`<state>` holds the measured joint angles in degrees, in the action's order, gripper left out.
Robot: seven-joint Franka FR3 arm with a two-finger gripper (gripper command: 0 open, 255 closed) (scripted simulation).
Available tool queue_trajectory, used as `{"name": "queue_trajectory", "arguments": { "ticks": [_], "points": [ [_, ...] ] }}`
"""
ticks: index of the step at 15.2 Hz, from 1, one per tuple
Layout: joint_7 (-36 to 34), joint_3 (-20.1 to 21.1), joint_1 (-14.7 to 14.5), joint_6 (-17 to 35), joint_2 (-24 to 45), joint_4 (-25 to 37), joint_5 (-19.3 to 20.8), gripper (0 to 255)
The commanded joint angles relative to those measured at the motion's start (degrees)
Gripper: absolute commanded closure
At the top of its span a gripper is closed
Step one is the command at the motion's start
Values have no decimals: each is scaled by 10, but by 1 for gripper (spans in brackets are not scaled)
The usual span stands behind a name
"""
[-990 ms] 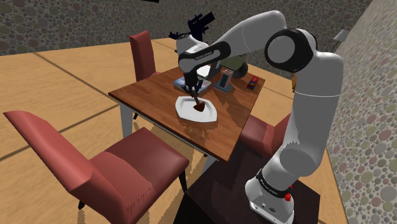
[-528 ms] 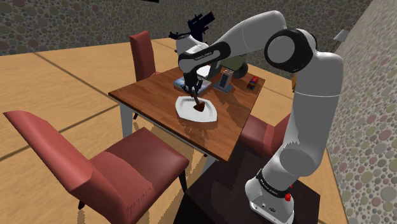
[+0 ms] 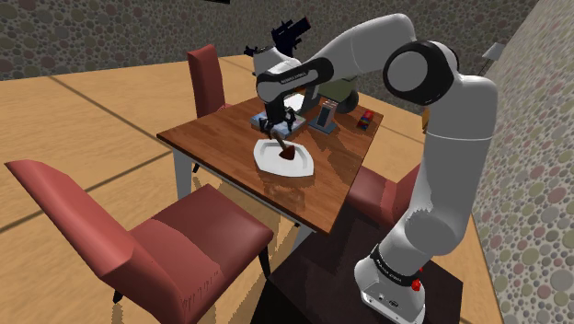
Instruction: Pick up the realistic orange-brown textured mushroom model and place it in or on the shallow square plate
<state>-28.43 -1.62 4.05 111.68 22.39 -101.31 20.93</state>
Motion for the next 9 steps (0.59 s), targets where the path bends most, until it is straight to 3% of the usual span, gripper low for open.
{"name": "queue_trajectory", "arguments": {
  "ticks": [1,9],
  "points": [
    [3,3,-6,-31,-7,23,-4,0],
    [4,5,-8,-45,-9,34,-6,0]
  ]
}}
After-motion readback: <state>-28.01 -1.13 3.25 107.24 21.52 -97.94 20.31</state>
